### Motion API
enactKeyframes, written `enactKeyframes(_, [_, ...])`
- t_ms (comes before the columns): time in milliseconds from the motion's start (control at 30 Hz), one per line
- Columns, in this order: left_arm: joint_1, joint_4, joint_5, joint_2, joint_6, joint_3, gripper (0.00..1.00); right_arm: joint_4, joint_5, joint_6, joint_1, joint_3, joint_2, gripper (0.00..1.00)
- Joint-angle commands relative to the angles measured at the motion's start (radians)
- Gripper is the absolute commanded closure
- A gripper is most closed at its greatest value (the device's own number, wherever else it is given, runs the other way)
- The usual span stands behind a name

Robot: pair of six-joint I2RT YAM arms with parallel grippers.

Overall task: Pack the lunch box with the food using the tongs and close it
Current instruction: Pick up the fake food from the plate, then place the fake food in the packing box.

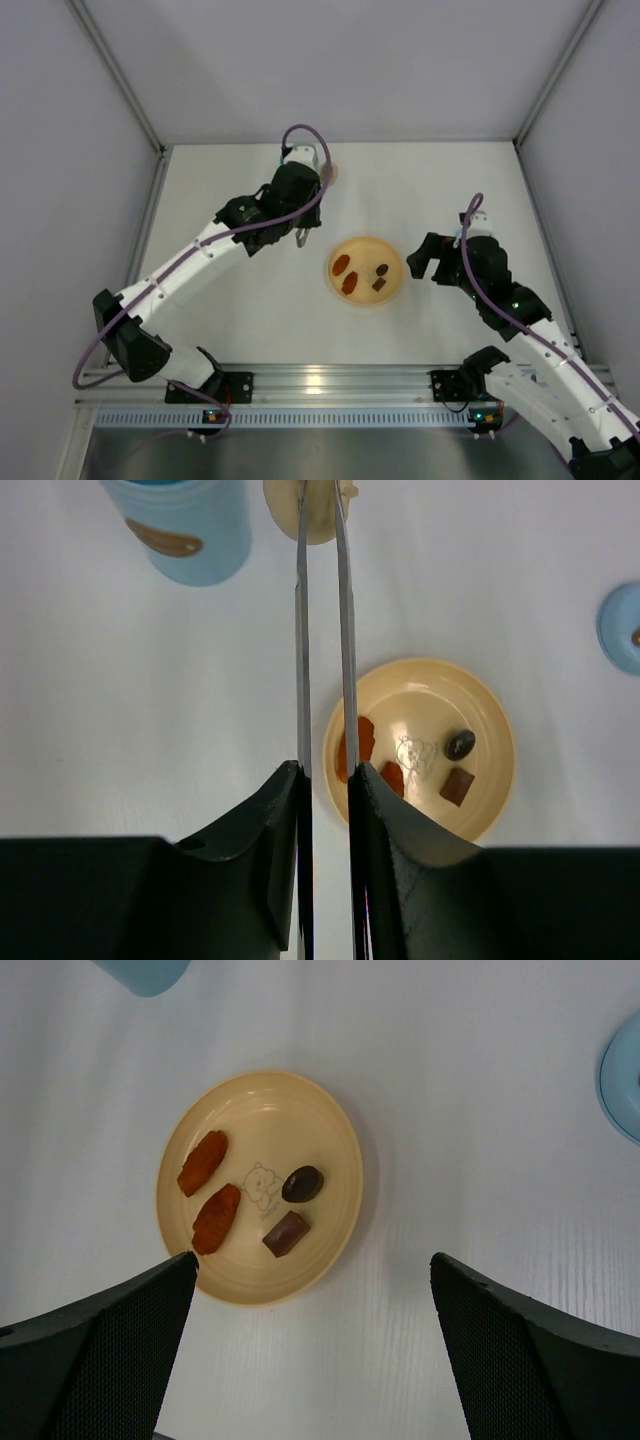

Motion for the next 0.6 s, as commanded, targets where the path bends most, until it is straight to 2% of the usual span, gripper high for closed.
enactKeyframes(0, [0.076, 0.007, 0.014, -0.006, 0.054, 0.110, 0.77, -0.019, 0.009, -0.017, 0.017, 0.051, 0.009, 0.02])
enactKeyframes(233, [0.185, 0.018, 0.045, 0.104, 0.083, 0.212, 0.77, -0.015, 0.002, -0.027, 0.017, 0.058, 0.026, 0.02])
enactKeyframes(567, [0.274, 0.069, 0.082, 0.230, 0.128, 0.236, 0.75, -0.027, 0.005, -0.041, 0.017, 0.069, 0.032, 0.02])
